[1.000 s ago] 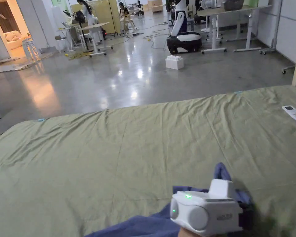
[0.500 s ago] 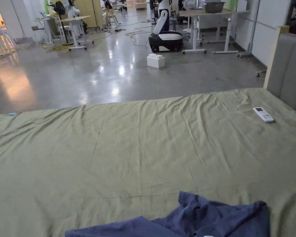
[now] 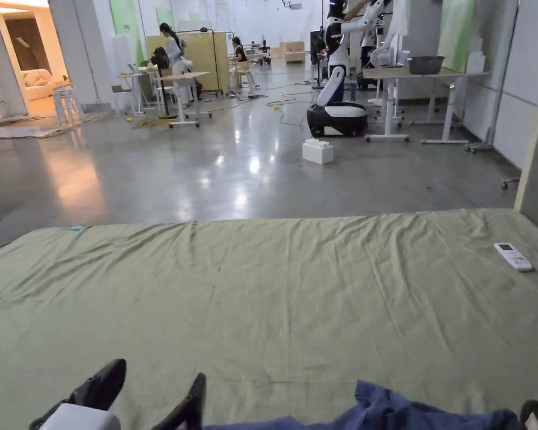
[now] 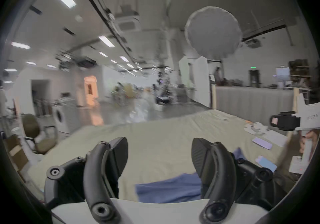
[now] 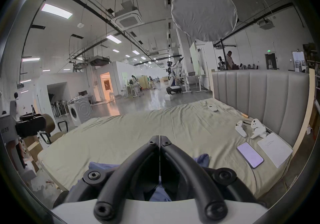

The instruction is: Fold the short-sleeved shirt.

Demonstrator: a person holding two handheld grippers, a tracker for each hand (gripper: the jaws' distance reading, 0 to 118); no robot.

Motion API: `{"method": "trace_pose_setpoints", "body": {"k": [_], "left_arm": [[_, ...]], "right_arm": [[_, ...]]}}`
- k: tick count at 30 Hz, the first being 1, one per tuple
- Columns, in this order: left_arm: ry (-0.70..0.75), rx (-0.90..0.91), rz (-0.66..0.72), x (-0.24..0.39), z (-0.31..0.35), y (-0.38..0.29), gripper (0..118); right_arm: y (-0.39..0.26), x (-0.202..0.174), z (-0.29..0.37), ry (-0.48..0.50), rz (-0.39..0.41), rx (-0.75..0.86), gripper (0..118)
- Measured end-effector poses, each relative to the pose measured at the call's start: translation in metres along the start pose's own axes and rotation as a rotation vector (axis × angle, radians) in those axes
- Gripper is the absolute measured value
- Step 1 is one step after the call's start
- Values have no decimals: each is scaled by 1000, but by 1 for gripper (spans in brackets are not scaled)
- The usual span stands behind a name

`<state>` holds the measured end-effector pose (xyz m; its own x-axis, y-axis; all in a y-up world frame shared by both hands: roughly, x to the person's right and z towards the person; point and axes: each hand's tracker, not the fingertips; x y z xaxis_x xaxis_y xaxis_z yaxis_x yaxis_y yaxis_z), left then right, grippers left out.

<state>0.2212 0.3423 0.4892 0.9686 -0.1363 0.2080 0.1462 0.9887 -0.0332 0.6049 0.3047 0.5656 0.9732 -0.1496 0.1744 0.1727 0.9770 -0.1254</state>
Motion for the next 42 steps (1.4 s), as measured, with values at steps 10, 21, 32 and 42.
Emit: {"method": "trace_pose_setpoints", "body": {"k": [10,21,32,42], "left_arm": [[48,-12,8,-16,38,-5,0],[29,-41,58,-23,33,-3,0],[-65,-144,234,-42,11,-8,0],[-55,-473,396,-66,-114,-82,68]], "right_arm": [[6,-36,22,17,304,54,1],[2,-28,14,-4,227,15,1],[-5,-19,10,3,198,-35,1],[-37,1,10,-48,175,-143,1]]}}
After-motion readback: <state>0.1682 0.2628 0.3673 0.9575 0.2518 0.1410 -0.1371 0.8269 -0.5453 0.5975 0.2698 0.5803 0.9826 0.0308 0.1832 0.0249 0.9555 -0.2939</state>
